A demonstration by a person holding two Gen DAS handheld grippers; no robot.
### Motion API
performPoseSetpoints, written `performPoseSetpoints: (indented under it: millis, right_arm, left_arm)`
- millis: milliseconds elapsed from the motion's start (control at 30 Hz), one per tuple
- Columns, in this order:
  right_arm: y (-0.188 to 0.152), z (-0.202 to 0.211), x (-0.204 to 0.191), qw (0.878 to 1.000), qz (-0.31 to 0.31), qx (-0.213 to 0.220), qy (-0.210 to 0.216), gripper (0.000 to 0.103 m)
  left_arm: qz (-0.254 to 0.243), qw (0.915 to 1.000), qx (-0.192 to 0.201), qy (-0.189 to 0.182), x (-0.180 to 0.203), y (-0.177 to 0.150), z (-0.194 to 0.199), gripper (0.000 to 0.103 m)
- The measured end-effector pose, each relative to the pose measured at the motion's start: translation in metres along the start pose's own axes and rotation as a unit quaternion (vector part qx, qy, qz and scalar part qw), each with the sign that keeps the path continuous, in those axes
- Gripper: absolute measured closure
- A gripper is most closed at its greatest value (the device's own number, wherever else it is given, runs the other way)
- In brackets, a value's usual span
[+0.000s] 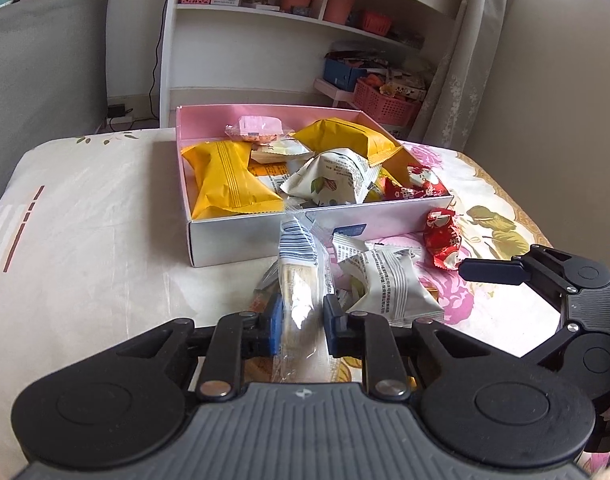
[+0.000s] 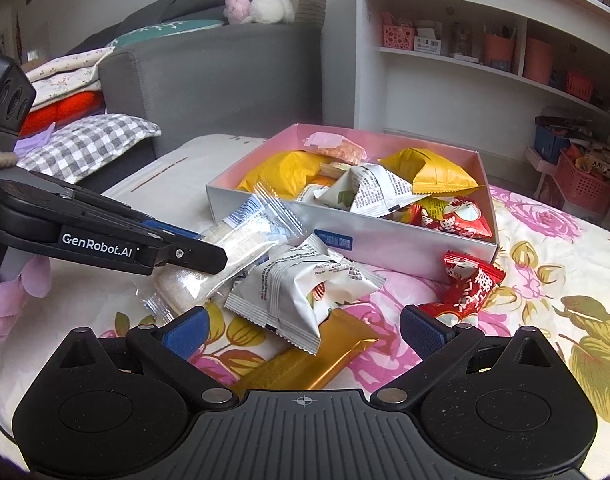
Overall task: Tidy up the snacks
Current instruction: 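Grasp the clear-wrapped white bar with the left tool while the right tool grasps a white triangular packet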
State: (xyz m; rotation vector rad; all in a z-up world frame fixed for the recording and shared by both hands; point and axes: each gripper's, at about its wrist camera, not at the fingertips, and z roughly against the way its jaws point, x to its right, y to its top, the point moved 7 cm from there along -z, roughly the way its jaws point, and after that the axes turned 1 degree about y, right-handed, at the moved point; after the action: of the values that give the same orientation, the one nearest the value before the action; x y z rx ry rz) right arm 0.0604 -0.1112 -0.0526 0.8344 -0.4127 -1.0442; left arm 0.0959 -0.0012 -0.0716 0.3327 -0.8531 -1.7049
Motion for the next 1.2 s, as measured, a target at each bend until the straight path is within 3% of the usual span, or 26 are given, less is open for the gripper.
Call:
performPoseSetpoints:
  millis: [333,567,800,933,1200]
  right_arm:
    - [0.011,-0.016,0.005,0.998,-0.059,-0.004,-0.008,0.001]
    - [0.015,-0.024,0.015,0.995,-0.102,-0.002,-0.017,0.004]
    - [0.017,-0.024,0.017,0.994,-0.105,-0.005,-0.014,0.02]
    - [0.022,-0.02,0.011,0.996,-0.087,-0.008,-0.013,0.041]
    - [0.018,-0.023,0.006,0.996,-0.09,-0.016,-0.008,0.041]
  left_arm:
    - [0.016,0.9998,-0.005,0.013,-0.017,-0.002,0.008,0.083]
    - [-0.007,1.0,-0.002,0.004,-0.013,-0.005,0.011,0.072]
    - [-0.027,0.9996,-0.011,0.003,-0.007,-0.01,0.006,0.058]
    - [-0.042,0.999,-0.01,0.003,-0.001,-0.011,0.006,0.057]
    - [-0.083,0.9963,-0.006,0.021,0.011,-0.017,0.002,0.058]
